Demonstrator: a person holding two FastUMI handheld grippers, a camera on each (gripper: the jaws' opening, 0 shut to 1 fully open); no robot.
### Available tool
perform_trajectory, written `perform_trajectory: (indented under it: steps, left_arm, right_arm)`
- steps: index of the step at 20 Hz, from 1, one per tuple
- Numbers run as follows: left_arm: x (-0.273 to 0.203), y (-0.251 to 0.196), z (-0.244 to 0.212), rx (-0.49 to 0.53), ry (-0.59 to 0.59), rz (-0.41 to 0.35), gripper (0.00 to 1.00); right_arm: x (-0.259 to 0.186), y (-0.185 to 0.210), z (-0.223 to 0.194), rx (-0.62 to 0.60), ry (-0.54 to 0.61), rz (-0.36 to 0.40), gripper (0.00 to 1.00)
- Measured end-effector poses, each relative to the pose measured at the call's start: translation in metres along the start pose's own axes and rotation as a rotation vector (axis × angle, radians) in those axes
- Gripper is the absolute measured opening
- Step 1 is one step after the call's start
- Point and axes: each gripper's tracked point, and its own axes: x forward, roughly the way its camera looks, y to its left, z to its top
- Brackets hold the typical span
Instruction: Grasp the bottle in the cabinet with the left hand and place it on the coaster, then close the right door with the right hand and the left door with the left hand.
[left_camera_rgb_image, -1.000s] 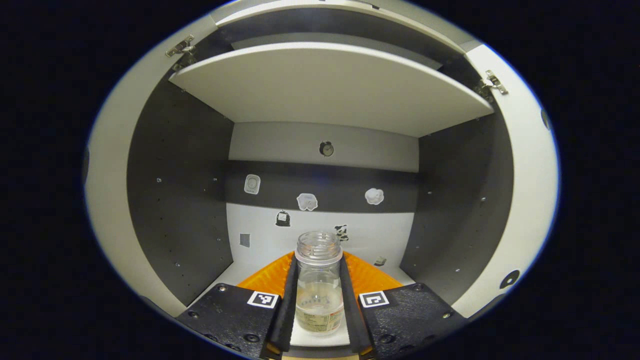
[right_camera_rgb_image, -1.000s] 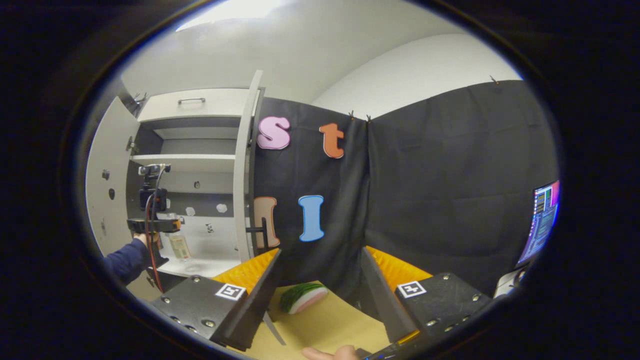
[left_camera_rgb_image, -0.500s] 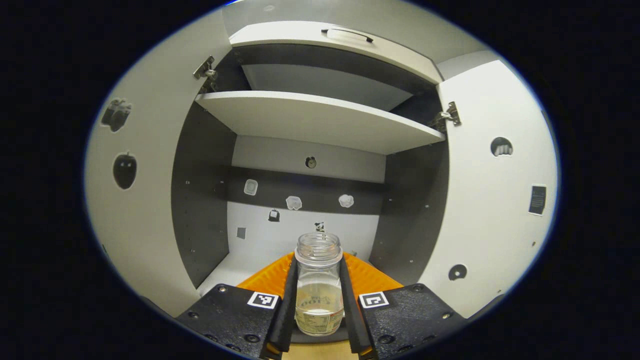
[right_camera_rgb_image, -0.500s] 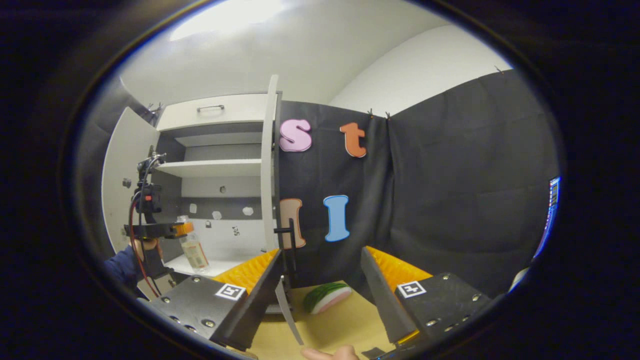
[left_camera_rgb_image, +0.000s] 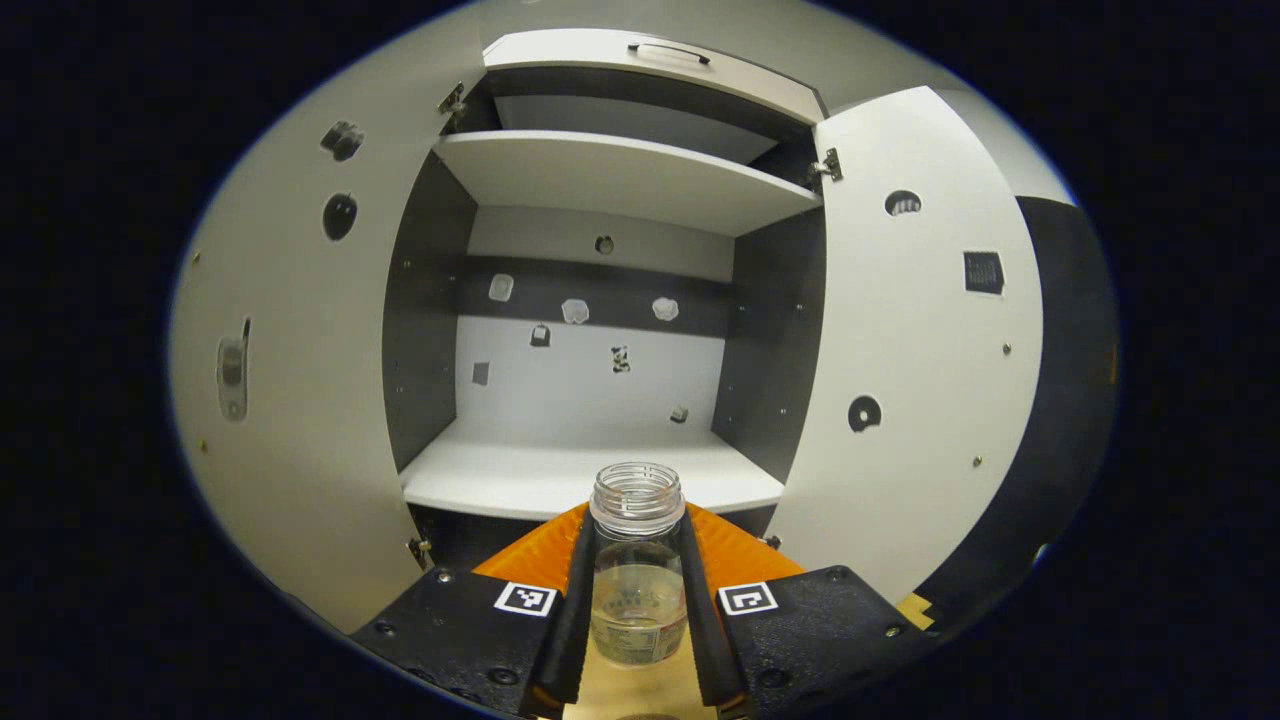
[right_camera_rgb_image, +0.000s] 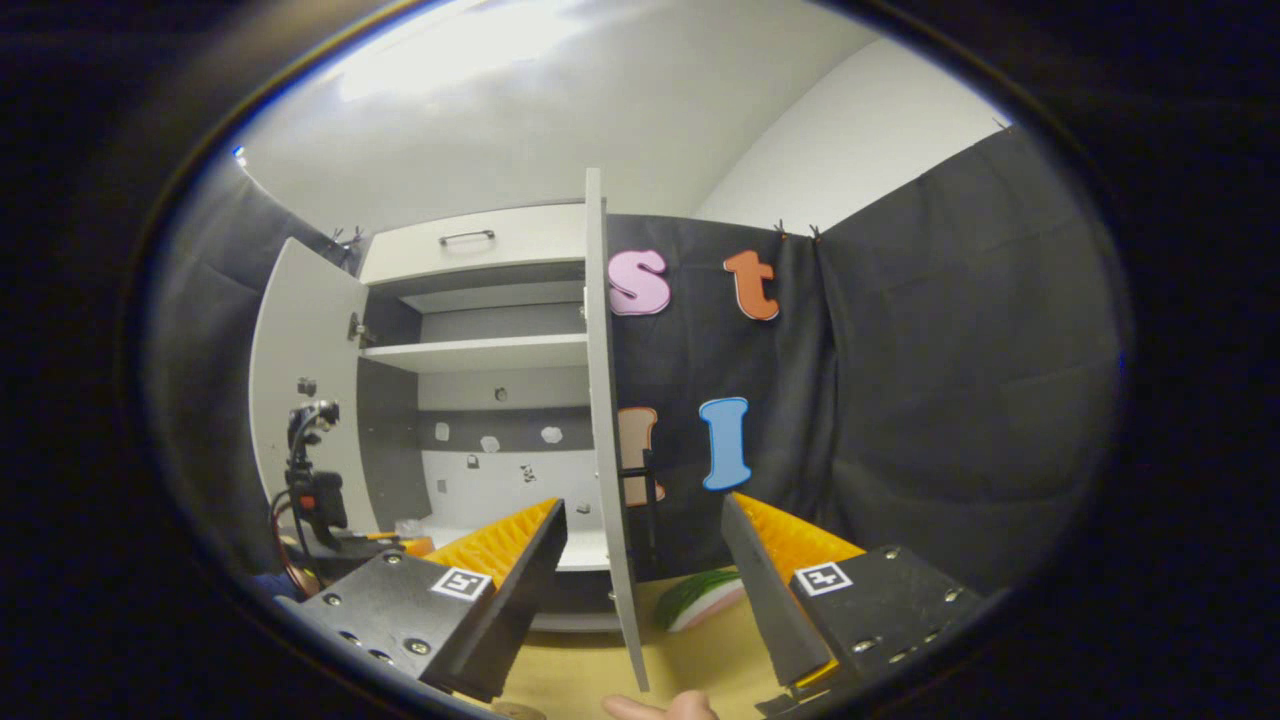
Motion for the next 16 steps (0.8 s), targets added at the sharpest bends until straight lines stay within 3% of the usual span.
perform_trajectory:
  steps: [4,7,16]
  left_arm:
    - [-0.019,-0.006,-0.058,-0.004,0.047,-0.028,0.45]
    - [-0.03,-0.012,-0.103,-0.071,0.112,-0.055,0.45]
    - [-0.039,0.016,-0.222,-0.134,0.329,0.054,0.46]
  right_arm:
    - [0.0,0.009,0.007,0.001,-0.015,0.038,0.95]
    - [0.003,0.008,0.011,-0.005,-0.027,0.047,0.93]
    - [0.007,-0.001,0.019,-0.019,-0.062,0.032,0.93]
